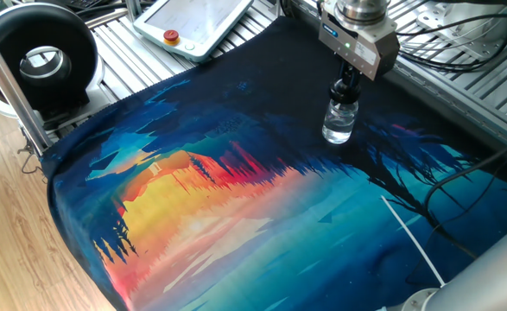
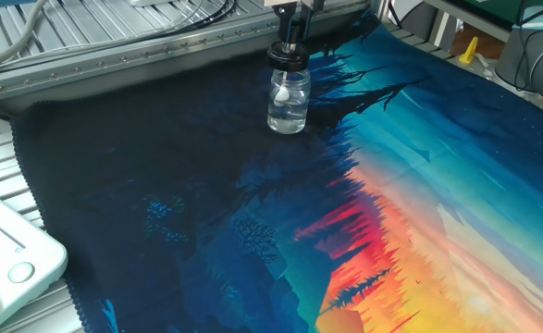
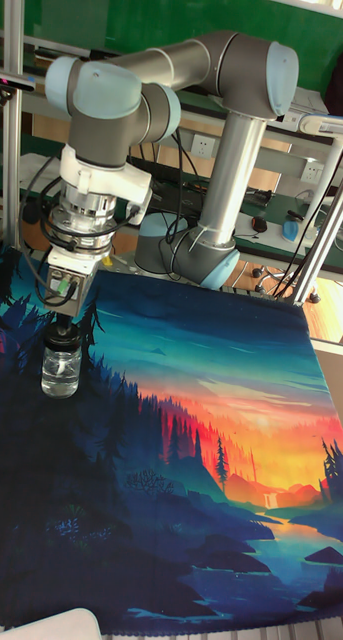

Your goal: Unscrew the lid from the jar

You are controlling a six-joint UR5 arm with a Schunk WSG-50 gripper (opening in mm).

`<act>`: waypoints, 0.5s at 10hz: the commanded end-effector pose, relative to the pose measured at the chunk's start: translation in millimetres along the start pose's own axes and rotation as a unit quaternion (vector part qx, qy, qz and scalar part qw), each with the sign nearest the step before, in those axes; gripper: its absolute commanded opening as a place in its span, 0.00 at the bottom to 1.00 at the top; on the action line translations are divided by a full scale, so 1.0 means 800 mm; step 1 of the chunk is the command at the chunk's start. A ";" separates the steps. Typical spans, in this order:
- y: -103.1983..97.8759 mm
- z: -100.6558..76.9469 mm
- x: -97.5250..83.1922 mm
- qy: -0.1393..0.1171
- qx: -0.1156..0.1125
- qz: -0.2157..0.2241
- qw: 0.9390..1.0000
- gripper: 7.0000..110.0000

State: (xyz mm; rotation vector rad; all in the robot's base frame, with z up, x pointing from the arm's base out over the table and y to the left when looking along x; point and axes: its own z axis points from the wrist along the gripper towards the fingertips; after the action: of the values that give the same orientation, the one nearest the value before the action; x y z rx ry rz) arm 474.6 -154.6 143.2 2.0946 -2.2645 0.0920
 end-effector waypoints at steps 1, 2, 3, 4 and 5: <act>-0.002 0.002 -0.003 -0.005 0.001 0.002 1.000 0.00; -0.001 0.002 -0.005 -0.007 0.001 0.003 1.000 0.00; -0.001 0.003 -0.006 -0.009 0.001 0.003 1.000 0.00; -0.001 0.005 -0.008 -0.009 0.001 0.005 1.000 0.00; -0.002 0.006 -0.010 -0.011 0.002 0.007 1.000 0.00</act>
State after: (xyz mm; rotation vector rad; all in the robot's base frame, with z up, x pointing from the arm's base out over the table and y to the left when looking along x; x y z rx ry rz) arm 474.8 -152.0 139.5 2.0922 -2.2699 0.0848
